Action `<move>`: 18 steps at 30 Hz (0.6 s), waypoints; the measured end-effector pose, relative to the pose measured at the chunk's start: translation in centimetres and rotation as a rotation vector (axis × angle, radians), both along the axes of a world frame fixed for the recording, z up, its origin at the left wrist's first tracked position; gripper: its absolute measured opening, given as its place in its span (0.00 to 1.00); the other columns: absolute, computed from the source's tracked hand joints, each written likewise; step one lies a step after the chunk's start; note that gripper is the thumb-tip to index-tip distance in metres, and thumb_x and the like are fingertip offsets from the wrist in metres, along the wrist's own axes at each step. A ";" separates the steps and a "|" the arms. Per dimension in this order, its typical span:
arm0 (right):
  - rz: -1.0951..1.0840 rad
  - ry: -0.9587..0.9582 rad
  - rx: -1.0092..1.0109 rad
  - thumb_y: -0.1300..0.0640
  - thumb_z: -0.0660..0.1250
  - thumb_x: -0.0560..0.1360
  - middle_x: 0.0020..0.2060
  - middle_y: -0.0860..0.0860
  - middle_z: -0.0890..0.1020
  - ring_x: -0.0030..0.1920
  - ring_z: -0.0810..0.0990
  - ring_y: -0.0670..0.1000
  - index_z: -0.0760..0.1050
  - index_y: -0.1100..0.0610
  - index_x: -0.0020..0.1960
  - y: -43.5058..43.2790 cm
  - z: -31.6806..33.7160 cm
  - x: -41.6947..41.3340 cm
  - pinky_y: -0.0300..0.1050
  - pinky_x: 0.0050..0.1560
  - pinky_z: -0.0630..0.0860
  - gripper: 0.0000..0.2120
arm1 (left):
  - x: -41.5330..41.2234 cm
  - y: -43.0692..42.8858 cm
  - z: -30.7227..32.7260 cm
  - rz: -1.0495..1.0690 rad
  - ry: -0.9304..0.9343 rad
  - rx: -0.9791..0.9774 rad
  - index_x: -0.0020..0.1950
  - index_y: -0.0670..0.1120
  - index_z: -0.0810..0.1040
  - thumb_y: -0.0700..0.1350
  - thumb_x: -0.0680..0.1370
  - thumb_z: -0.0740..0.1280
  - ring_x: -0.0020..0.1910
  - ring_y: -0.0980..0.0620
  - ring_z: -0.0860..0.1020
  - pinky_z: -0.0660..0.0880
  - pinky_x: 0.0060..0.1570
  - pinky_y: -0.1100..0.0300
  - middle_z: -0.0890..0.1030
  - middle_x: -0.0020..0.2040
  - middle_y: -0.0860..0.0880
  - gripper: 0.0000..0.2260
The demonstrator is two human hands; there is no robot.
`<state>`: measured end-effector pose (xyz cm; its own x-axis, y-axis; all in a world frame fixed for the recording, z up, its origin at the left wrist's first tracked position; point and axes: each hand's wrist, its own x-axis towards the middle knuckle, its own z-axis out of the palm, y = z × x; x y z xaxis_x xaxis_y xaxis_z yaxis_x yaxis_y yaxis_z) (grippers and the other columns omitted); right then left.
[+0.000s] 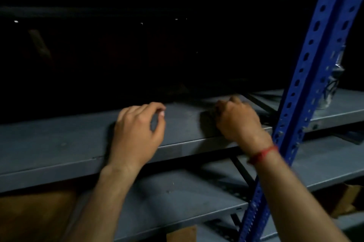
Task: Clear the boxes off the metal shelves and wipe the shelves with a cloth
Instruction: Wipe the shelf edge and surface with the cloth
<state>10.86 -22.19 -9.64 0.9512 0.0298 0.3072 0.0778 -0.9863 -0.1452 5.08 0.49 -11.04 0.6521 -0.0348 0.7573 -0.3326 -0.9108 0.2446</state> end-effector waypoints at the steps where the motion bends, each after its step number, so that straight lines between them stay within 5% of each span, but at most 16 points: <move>1: 0.030 -0.035 0.002 0.52 0.59 0.81 0.63 0.55 0.73 0.62 0.74 0.61 0.73 0.50 0.66 1.5 -0.1 -2.6 0.53 0.59 0.74 0.15 | 0.4 -1.4 0.1 -0.030 -0.005 -0.005 0.54 0.49 0.80 0.47 0.80 0.61 0.44 0.43 0.80 0.75 0.50 0.50 0.84 0.45 0.49 0.09; 4: 0.277 -0.173 0.077 0.55 0.59 0.78 0.57 0.56 0.76 0.56 0.75 0.62 0.75 0.53 0.62 5.9 -0.3 -6.8 0.52 0.54 0.73 0.14 | 1.7 -3.9 0.2 -0.128 -0.014 -0.165 0.65 0.50 0.75 0.47 0.82 0.57 0.50 0.46 0.81 0.76 0.54 0.50 0.84 0.51 0.49 0.13; 7: 0.420 -0.118 0.116 0.55 0.60 0.79 0.57 0.57 0.76 0.57 0.75 0.63 0.75 0.54 0.64 7.1 0.3 -4.1 0.55 0.55 0.73 0.15 | 1.8 -4.1 -0.1 -0.121 -0.042 -0.355 0.72 0.52 0.67 0.48 0.85 0.56 0.53 0.47 0.81 0.77 0.51 0.53 0.82 0.57 0.50 0.16; 10: 0.358 -0.025 0.024 0.54 0.59 0.80 0.61 0.57 0.75 0.61 0.76 0.63 0.74 0.52 0.66 4.1 0.7 1.8 0.53 0.57 0.74 0.16 | 1.2 -4.2 -0.2 -0.113 -0.034 -0.348 0.73 0.51 0.65 0.49 0.84 0.59 0.51 0.47 0.81 0.74 0.46 0.56 0.82 0.58 0.51 0.17; 14: 0.098 0.058 -0.063 0.52 0.51 0.82 0.66 0.62 0.73 0.65 0.74 0.63 0.72 0.55 0.69 -4.3 1.1 5.8 0.54 0.65 0.72 0.21 | 1.3 -4.6 -0.2 -0.080 0.001 -0.279 0.71 0.50 0.67 0.48 0.82 0.63 0.44 0.43 0.81 0.77 0.44 0.49 0.81 0.55 0.53 0.18; 18: 0.027 -0.120 -0.187 0.54 0.57 0.84 0.60 0.60 0.75 0.56 0.78 0.61 0.73 0.58 0.65 -6.1 0.3 2.7 0.53 0.55 0.77 0.14 | 1.5 -4.7 -0.3 -0.051 0.059 -0.211 0.67 0.50 0.69 0.49 0.81 0.64 0.49 0.41 0.80 0.78 0.49 0.44 0.82 0.53 0.53 0.15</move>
<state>13.53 -28.32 -9.34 0.9061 0.1218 0.4052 0.1102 -0.9926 0.0518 6.58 -4.23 -11.33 0.6968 0.0862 0.7121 -0.3562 -0.8201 0.4479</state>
